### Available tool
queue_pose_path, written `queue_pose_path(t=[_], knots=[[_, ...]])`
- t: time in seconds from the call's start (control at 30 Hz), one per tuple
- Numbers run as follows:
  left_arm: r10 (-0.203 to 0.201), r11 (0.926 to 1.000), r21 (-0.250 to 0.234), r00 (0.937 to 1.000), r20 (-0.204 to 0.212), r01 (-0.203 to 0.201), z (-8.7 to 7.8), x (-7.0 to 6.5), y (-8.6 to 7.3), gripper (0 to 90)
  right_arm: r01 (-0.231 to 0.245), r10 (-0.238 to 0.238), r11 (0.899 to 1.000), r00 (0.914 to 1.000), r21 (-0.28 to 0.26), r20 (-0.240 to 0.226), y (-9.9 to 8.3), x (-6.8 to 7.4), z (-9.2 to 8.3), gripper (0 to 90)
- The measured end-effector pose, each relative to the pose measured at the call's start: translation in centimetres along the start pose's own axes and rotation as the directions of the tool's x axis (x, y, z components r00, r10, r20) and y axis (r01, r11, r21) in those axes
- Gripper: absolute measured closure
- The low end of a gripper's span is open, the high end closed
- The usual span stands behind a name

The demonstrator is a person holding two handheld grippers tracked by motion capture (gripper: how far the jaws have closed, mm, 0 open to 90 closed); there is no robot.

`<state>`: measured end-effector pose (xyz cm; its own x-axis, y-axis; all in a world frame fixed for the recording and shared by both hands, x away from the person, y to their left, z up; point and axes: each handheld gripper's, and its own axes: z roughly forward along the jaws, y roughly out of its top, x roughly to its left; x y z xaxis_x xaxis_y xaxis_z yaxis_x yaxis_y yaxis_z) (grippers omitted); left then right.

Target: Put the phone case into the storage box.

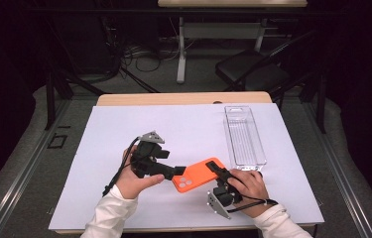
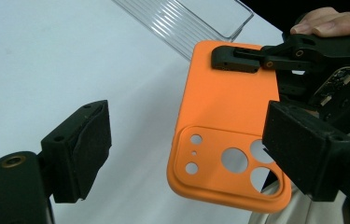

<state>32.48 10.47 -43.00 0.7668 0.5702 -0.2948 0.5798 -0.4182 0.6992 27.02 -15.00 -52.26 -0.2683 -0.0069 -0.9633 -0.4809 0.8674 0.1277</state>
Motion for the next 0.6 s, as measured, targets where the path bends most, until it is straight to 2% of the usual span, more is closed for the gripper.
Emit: queue_pose_path(t=[0.4, 0.5, 0.6], knots=[[-0.007, 1.0, -0.007, 0.9999, -0.013, 0.007, -0.29, 0.38, -0.05, 16.3, -0.028, 0.028, 1.0, 0.9996, 0.007, -0.007, -0.53, -0.21, -0.13, 86.8], [-0.01, 0.9999, -0.012, 0.9998, -0.015, 0.01, -0.49, 0.49, -0.05, 16.7, -0.057, 0.057, 0.998, 0.9983, -0.004, -0.009, -0.74, -0.26, -0.08, 86.8], [-0.005, 0.9998, -0.018, 0.9998, -0.018, 0.005, -0.74, 0.54, -0.04, 16.7, -0.072, 0.072, 0.997, 0.9972, 0.017, -0.021, -0.86, -0.42, -0.28, 86.9]])
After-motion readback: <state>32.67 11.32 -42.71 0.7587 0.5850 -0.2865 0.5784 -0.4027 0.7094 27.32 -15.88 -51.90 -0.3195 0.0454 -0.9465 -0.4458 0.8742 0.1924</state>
